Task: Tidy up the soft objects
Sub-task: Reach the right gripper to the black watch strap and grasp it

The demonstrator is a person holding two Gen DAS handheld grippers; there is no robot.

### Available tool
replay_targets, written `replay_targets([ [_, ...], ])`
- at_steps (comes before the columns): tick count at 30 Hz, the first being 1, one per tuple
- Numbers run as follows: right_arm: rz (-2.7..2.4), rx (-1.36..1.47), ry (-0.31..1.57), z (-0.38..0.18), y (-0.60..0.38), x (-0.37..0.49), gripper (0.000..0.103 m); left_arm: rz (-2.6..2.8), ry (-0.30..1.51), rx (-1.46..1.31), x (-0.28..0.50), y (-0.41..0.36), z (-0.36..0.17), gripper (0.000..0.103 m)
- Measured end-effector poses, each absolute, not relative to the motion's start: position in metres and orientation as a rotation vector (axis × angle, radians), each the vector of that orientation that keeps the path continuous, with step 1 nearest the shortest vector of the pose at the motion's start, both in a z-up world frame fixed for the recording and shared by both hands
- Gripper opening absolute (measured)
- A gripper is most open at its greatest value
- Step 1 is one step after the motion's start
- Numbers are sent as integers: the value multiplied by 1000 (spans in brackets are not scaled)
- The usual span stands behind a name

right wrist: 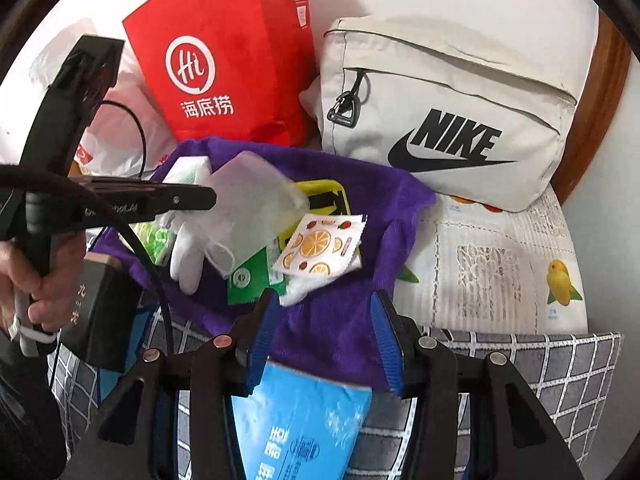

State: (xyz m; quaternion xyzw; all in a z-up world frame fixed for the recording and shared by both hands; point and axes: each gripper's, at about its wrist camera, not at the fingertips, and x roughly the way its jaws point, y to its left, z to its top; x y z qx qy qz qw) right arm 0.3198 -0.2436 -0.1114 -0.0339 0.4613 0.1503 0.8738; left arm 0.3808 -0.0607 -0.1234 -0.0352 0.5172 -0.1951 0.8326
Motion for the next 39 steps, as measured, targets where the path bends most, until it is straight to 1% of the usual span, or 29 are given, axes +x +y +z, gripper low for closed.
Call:
replay_targets([
  [2,310,-56,967,-111,-246,316,47,-391,1116,-71,380,-61,-121,32],
  [4,313,-46,966,-109,-247,308,47,-372,1110,-69,376,-59,-117,40],
  [12,366,-39,949,-95,-235,264,47,-318,1087,-29,340,-44,-89,42],
  [15,412,-44,955,-93,-223,243,48,-307,1075,-16,317,-35,-76,48],
  [19,491,-56,975,-101,-201,212,48,-260,1047,-11,280,-20,-60,49],
  [21,533,-60,996,-111,-187,194,48,-238,1027,-11,258,-9,-52,53],
  [22,559,-69,1007,-116,-179,186,48,-229,1016,-13,248,-4,-49,58],
  [24,601,-92,1025,-128,-164,171,47,-207,997,-18,229,6,-45,59],
  [28,681,-140,1055,-152,-134,156,47,-138,977,-13,187,30,-48,59],
  [33,667,-223,1081,-180,-111,162,47,-111,982,-69,144,63,-61,59],
  [37,657,-297,1112,-195,-97,166,47,-88,1005,-102,124,77,-74,59],
  [39,649,-345,1095,-199,-90,164,47,-88,1008,-122,116,82,-79,59],
])
